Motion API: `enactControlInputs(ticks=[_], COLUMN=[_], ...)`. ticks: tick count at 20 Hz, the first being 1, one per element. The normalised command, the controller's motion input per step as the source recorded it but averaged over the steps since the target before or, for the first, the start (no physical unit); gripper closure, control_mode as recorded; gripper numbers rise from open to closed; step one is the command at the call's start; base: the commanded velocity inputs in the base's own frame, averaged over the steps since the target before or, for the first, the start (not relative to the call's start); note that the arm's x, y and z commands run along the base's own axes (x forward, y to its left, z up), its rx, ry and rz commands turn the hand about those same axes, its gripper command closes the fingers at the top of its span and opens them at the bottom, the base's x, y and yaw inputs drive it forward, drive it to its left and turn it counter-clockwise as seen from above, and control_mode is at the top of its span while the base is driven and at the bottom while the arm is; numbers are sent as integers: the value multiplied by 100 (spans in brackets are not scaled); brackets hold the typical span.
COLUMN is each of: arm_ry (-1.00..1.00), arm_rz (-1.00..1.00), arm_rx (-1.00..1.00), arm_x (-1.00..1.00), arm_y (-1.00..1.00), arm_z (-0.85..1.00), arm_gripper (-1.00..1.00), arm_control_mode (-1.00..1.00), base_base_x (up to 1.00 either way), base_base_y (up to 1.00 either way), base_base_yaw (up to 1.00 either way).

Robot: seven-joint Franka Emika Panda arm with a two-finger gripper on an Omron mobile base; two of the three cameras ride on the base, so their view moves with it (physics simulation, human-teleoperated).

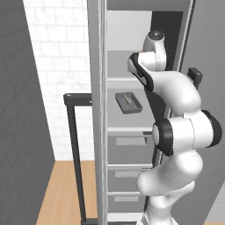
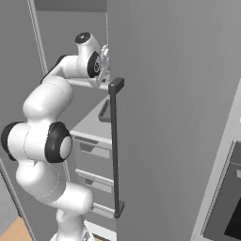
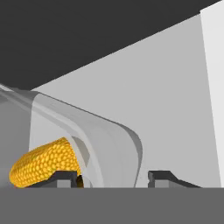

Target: Take the meat container that has the fish and place it on the second highest rack of the freezer. Then take the vegetable container that has the corn and bell pepper and place it on the highest rack of the freezer.

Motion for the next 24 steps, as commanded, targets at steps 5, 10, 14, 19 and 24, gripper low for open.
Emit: enactControlInputs(ticks=[5,10,14,19,24], arm_ry=[0,-1,0,-2,-14], arm_rz=[0,0,0,0,0], arm_rx=[0,0,0,0,-3], arm_x=[0,9,41,47,-50], arm_y=[0,0,-7,-6,8], arm_z=[0,-1,-9,-12,8], arm_gripper=[-100,-100,-100,-100,-100], arm_control_mode=[-100,-100,-100,-100,-100], base_base_x=[0,0,0,0,0], base_base_y=[0,0,0,0,0], base_base_yaw=[0,0,0,0,0])
